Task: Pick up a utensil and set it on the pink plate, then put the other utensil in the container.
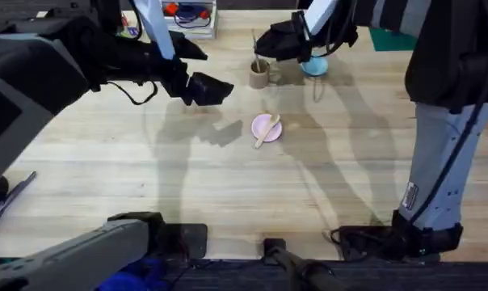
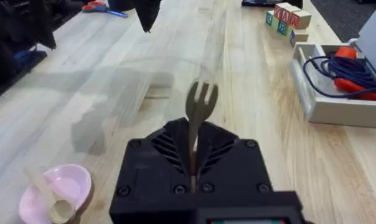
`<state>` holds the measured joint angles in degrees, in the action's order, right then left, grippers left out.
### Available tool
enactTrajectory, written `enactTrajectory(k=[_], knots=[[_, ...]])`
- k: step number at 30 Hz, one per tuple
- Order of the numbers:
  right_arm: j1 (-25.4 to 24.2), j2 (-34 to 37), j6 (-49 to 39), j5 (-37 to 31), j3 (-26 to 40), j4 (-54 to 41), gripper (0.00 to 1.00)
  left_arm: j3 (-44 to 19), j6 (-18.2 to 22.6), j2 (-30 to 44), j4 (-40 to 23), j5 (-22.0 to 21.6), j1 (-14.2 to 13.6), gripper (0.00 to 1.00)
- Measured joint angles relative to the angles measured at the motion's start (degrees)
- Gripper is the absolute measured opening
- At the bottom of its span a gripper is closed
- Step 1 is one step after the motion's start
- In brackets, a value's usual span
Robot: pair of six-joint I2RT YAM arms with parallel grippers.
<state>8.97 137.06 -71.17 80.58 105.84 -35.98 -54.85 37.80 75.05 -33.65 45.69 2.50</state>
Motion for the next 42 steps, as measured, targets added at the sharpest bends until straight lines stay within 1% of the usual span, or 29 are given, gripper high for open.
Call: enactTrajectory(k=[9,11,12,13,16,23,30,32,33,38,42], knots=[[0.0,0.1,0.0,0.0,0.0,0.0,0.035,0.0,0.0,0.0,0.0,0.0,0.0,0.993],[0.0,0.1,0.0,0.0,0.0,0.0,0.073,0.0,0.0,0.0,0.0,0.0,0.0,0.993],[0.0,0.1,0.0,0.0,0.0,0.0,0.129,0.0,0.0,0.0,0.0,0.0,0.0,0.993],[0.0,0.1,0.0,0.0,0.0,0.0,0.158,0.0,0.0,0.0,0.0,0.0,0.0,0.993],[0.0,0.1,0.0,0.0,0.0,0.0,0.202,0.0,0.0,0.0,0.0,0.0,0.0,0.994],[0.0,0.1,0.0,0.0,0.0,0.0,0.242,0.0,0.0,0.0,0.0,0.0,0.0,0.993],[0.0,0.1,0.0,0.0,0.0,0.0,0.253,0.0,0.0,0.0,0.0,0.0,0.0,0.993],[0.0,0.1,0.1,0.0,0.0,0.0,0.269,0.0,0.0,0.0,0.0,0.0,0.0,0.993],[0.0,0.1,0.2,0.0,0.0,0.0,0.318,0.0,0.0,0.0,0.0,0.0,0.0,0.993],[0.0,0.1,0.3,0.0,0.0,0.0,0.413,0.0,0.0,0.0,0.0,0.0,0.0,0.993],[0.0,0.1,0.7,0.0,0.0,0.0,0.451,0.0,0.0,0.0,0.0,0.0,0.0,0.993]])
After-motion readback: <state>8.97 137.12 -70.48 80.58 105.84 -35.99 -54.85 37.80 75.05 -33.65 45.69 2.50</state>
